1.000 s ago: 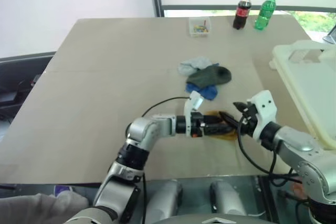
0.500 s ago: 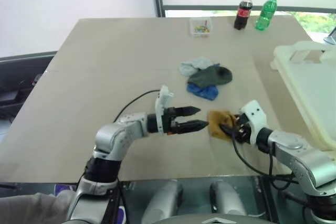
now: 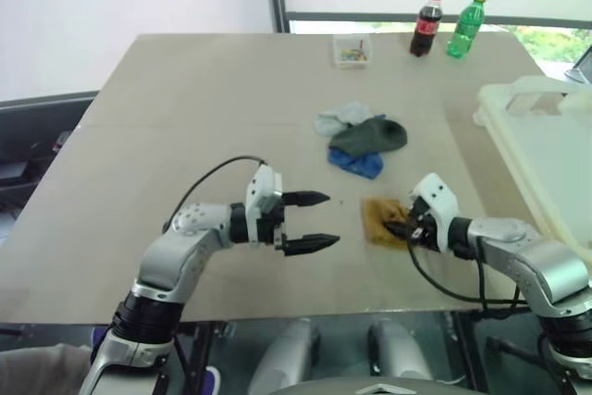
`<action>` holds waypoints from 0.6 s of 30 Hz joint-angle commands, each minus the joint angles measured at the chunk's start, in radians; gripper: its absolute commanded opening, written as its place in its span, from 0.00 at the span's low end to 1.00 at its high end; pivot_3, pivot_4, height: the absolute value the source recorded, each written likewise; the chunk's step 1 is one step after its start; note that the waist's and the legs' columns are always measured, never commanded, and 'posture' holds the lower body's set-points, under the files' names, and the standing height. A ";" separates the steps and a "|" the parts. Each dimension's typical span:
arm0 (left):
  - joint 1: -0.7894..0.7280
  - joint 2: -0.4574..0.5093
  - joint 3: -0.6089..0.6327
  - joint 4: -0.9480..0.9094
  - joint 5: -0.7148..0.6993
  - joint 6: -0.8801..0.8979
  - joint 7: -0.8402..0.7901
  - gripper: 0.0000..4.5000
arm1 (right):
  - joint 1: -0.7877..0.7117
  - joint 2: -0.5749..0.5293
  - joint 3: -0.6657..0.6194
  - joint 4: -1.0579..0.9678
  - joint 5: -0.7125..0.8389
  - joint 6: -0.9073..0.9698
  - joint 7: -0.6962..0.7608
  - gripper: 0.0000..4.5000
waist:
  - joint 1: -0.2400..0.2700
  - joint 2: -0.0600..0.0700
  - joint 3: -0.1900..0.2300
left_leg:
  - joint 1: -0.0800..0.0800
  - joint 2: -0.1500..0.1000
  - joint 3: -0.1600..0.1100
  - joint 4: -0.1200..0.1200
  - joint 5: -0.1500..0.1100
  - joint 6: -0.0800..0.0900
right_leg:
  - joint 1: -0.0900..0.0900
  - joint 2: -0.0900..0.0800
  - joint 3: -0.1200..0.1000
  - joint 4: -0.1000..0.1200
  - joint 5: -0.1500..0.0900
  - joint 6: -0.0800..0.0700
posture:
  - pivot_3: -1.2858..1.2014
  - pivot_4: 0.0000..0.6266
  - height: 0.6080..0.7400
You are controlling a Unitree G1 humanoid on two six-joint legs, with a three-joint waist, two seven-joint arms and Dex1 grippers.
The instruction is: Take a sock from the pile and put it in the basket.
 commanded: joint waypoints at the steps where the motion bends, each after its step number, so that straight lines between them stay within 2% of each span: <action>1: 0.010 -0.002 -0.002 -0.033 0.009 -0.041 0.000 1.00 | 0.058 -0.002 0.060 0.089 -0.003 0.071 0.010 0.02 | 0.000 -0.002 -0.002 | 0.000 0.000 0.000 0.000 0.000 0.000 | 0.000 0.000 0.000 0.000 0.000 0.000 | 0.52 0.24 1.00; 4: 0.012 -0.013 -0.002 -0.032 0.010 -0.055 0.014 1.00 | 0.065 0.075 -0.067 0.074 0.063 0.072 -0.021 0.00 | 0.001 -0.002 -0.002 | 0.000 0.000 0.000 0.000 0.000 0.000 | 0.000 0.000 0.000 0.000 0.000 0.000 | 0.52 0.24 1.00; 7: 0.007 -0.041 0.005 -0.030 0.002 -0.064 0.037 1.00 | 0.041 0.210 -0.272 0.050 0.166 0.051 -0.094 0.00 | -0.002 -0.001 -0.001 | 0.000 0.000 0.000 -0.001 0.000 0.000 | 0.000 0.000 0.001 0.000 0.000 0.000 | 0.52 0.24 1.00; 11: -0.016 -0.095 0.009 -0.019 0.000 -0.075 0.081 1.00 | -0.067 0.321 -0.544 0.030 0.321 0.033 -0.230 0.00 | -0.001 0.007 0.005 | -0.002 0.000 0.002 -0.001 0.000 0.000 | -0.002 0.001 0.003 0.001 0.000 0.000 | 0.52 0.24 1.00; 15: -0.041 -0.151 0.009 -0.016 -0.011 -0.071 0.122 1.00 | -0.262 0.310 -0.751 0.107 0.401 -0.010 -0.404 0.00 | 0.001 0.010 0.007 | -0.004 -0.001 0.002 -0.001 0.000 0.000 | -0.004 0.003 0.003 0.001 0.001 0.000 | 0.52 0.24 1.00; 18: -0.061 -0.187 0.006 -0.005 -0.004 -0.085 0.143 1.00 | -0.413 0.242 -0.817 0.243 0.327 -0.094 -0.519 0.00 | 0.002 0.010 0.007 | -0.004 -0.001 0.001 -0.003 0.000 0.000 | -0.005 0.003 0.002 0.001 0.000 0.000 | 0.52 0.24 1.00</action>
